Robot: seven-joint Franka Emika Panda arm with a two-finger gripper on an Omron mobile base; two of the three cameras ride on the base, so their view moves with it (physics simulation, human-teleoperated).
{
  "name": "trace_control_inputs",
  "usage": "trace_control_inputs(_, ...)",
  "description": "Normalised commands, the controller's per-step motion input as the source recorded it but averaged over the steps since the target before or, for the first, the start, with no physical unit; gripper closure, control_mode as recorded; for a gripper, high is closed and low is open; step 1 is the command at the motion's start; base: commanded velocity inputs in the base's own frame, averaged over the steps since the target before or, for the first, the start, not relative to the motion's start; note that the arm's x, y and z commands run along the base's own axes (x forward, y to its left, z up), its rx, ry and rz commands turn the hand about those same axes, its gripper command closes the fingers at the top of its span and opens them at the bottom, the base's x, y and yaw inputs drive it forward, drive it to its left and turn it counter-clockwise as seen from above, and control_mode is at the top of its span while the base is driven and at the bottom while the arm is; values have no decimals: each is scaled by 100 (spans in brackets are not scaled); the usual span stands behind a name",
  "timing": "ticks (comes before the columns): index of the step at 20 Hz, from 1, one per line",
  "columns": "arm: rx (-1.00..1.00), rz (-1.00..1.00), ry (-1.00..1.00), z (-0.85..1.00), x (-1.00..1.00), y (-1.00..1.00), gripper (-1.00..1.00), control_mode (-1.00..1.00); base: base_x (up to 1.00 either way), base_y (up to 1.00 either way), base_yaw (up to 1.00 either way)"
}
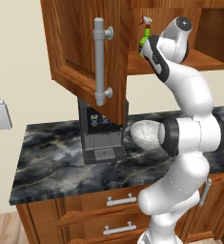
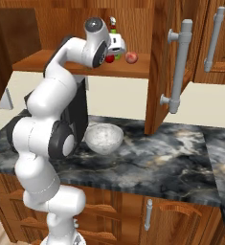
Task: Open the cabinet. Pick the apple and peach from the cabinet and place them into the bowl. Then close the cabinet.
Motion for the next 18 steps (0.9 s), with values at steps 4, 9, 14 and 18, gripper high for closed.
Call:
trace_control_inputs(4,0,0,-2,-32,4,0,-100,-100,0,0,0)
trace_control_inputs(9,0,0,0,0,0,0,-100,-100,0,0,0)
trace_control_inputs(14,0,0,0,0,7,0,-100,-100,0,0,0)
trace_control_inputs(18,2,0,0,0,24,-1,-100,-100,0,0,0)
